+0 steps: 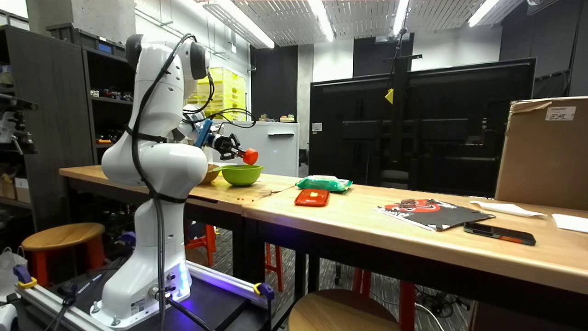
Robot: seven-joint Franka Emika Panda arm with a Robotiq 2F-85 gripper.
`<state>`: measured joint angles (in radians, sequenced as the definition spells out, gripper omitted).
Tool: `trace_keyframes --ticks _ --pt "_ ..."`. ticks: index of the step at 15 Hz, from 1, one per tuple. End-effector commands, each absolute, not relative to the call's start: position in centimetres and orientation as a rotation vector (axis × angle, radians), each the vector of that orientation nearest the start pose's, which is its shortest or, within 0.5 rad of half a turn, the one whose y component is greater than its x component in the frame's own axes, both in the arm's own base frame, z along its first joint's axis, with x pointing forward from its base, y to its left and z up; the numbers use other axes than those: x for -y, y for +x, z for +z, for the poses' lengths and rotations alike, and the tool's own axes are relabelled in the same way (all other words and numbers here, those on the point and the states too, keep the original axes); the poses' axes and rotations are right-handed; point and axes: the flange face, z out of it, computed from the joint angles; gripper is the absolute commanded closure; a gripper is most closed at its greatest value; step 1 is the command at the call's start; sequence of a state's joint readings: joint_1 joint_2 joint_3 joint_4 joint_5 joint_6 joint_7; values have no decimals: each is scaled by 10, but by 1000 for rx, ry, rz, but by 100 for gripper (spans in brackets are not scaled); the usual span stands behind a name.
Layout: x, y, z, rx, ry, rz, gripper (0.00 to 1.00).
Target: Pour the contents in the orange cup into the green bowl
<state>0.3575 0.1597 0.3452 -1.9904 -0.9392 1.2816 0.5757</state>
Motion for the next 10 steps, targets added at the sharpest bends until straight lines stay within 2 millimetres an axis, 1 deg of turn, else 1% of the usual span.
trace_keyframes --ticks 1,5,10 --pt "-254 457 400 -312 1867 -109 96" --pt "-262 459 399 -337 1812 -102 96" --pt "-263 453 394 -326 1772 -134 96"
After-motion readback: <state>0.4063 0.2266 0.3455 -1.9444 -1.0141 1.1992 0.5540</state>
